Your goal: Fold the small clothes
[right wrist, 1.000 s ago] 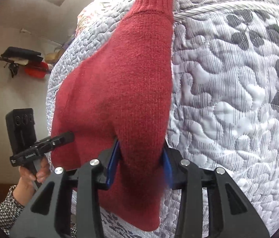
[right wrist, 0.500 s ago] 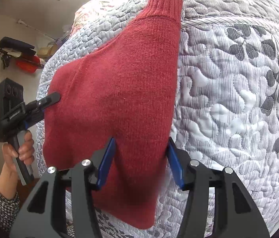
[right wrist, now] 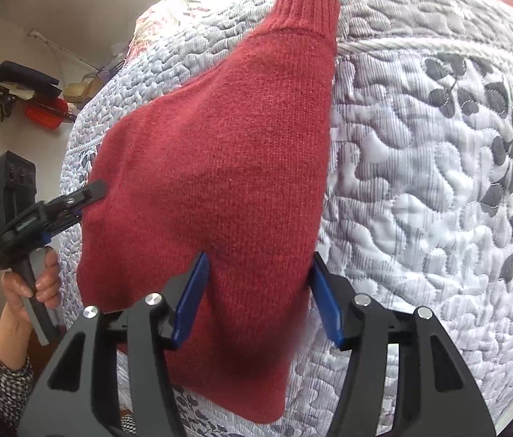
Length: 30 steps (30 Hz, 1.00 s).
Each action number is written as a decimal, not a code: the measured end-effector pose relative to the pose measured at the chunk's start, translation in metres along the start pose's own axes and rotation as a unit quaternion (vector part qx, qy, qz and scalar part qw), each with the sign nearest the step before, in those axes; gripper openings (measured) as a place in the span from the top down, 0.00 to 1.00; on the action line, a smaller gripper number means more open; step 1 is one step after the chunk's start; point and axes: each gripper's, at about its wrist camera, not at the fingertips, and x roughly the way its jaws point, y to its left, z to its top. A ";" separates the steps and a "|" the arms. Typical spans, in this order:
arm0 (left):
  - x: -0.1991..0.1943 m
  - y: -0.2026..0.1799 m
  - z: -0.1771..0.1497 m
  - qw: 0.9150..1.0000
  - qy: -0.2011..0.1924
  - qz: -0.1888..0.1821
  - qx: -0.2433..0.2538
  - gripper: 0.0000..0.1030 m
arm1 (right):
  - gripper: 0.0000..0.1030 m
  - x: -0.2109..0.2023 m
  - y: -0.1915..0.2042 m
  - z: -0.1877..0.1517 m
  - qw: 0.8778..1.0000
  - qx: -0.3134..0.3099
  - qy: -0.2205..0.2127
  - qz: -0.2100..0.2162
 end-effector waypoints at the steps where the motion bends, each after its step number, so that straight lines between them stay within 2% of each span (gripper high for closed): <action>1: -0.005 0.001 -0.004 1.000 0.003 -0.006 0.000 0.29 | 0.43 -0.004 0.002 0.000 1.000 -0.004 -0.004 0.000; 2: -0.008 0.003 -0.008 1.000 0.010 -0.010 0.000 0.22 | 0.42 -0.007 0.002 -0.001 1.000 -0.005 -0.008 0.004; 5: -0.005 0.013 -0.018 0.999 0.028 -0.033 -0.016 0.20 | 0.41 -0.010 0.004 -0.005 1.000 -0.008 -0.013 0.009; 8: 0.016 0.025 -0.022 0.998 0.044 -0.032 -0.038 0.19 | 0.40 -0.006 0.006 -0.008 1.000 -0.013 -0.010 0.002; 10: 0.032 0.035 -0.024 0.996 0.057 -0.036 -0.060 0.10 | 0.40 -0.003 0.008 -0.009 1.000 -0.017 -0.008 -0.006; 12: 0.044 0.041 -0.025 0.993 0.062 -0.066 -0.081 0.06 | 0.39 0.001 0.009 -0.010 1.000 -0.017 -0.006 -0.008; 14: 0.051 0.040 -0.024 0.992 0.061 -0.073 -0.080 0.05 | 0.39 0.005 0.007 -0.010 1.000 -0.012 -0.002 -0.005; 16: 0.059 0.032 -0.023 0.990 0.073 -0.098 -0.069 0.08 | 0.39 0.008 0.004 -0.012 1.000 -0.006 0.001 0.000; 17: 0.062 0.027 -0.024 0.989 0.083 -0.107 -0.063 0.14 | 0.39 0.009 0.002 -0.013 1.000 -0.002 0.002 0.005; 20: 0.067 0.014 -0.028 0.993 0.088 -0.083 -0.020 0.21 | 0.38 0.011 -0.003 -0.016 1.000 0.008 0.005 0.019; 22: 0.069 0.018 -0.028 0.992 0.087 -0.088 -0.027 0.33 | 0.36 0.016 -0.005 -0.016 1.000 0.013 0.010 0.024; 23: 0.069 0.020 -0.027 0.990 0.088 -0.102 -0.037 0.44 | 0.35 0.020 -0.006 -0.015 0.999 0.017 0.012 0.030; 25: 0.064 0.016 -0.029 0.991 0.083 -0.100 -0.025 0.53 | 0.37 0.027 -0.009 -0.012 0.998 0.029 0.016 0.048; 26: 0.060 0.012 -0.030 0.992 0.079 -0.094 -0.014 0.57 | 0.40 0.031 -0.009 -0.011 0.998 0.034 0.018 0.052; 27: 0.057 0.008 -0.031 0.993 0.073 -0.090 -0.006 0.60 | 0.47 0.032 -0.009 -0.009 0.998 0.034 0.017 0.056; 30: 0.047 0.002 -0.033 0.994 0.059 -0.096 -0.014 0.64 | 0.65 0.027 -0.008 -0.009 0.996 0.042 0.011 0.078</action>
